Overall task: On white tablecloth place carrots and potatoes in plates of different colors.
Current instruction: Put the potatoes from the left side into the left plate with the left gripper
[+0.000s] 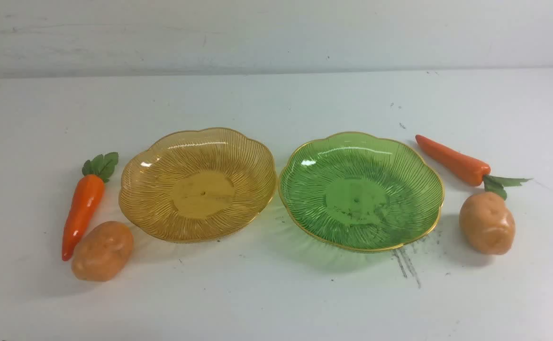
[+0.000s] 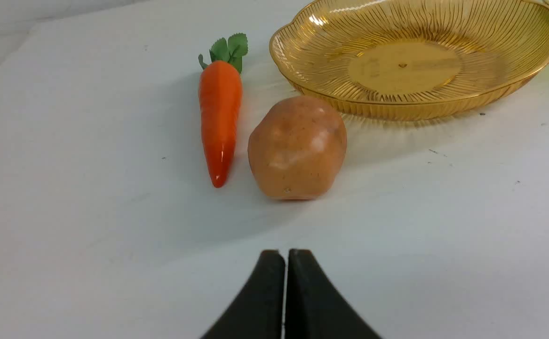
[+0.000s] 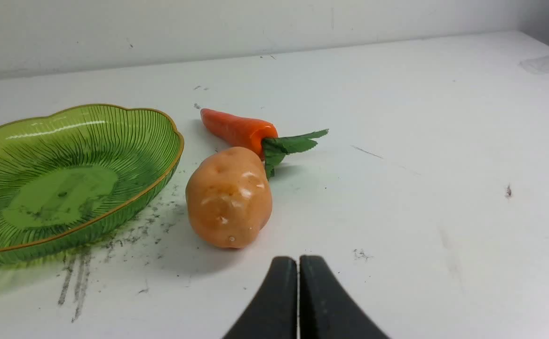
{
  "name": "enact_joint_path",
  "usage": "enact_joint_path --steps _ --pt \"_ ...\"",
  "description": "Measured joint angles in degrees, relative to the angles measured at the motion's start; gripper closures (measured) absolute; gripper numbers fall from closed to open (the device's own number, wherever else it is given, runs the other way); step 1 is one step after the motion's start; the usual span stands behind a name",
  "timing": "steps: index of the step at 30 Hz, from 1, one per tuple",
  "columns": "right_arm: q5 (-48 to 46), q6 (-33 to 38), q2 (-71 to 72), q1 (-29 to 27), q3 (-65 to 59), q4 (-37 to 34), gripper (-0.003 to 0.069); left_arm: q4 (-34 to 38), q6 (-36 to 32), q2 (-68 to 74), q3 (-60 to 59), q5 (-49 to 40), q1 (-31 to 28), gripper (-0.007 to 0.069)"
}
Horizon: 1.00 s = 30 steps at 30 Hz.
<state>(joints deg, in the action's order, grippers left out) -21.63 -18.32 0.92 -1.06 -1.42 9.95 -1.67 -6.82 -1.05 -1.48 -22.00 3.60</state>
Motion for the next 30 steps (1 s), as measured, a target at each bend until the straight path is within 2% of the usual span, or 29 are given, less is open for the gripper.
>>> enact_joint_path --steps 27,30 --pt "0.0 0.0 0.0 0.0 0.0 0.0 0.0662 -1.4 -0.1 0.0 0.0 0.4 0.0 0.0628" --pt "0.0 0.0 0.0 0.0 0.0 0.0 0.0662 -0.1 2.6 0.0 -0.1 3.7 0.0 0.0628"
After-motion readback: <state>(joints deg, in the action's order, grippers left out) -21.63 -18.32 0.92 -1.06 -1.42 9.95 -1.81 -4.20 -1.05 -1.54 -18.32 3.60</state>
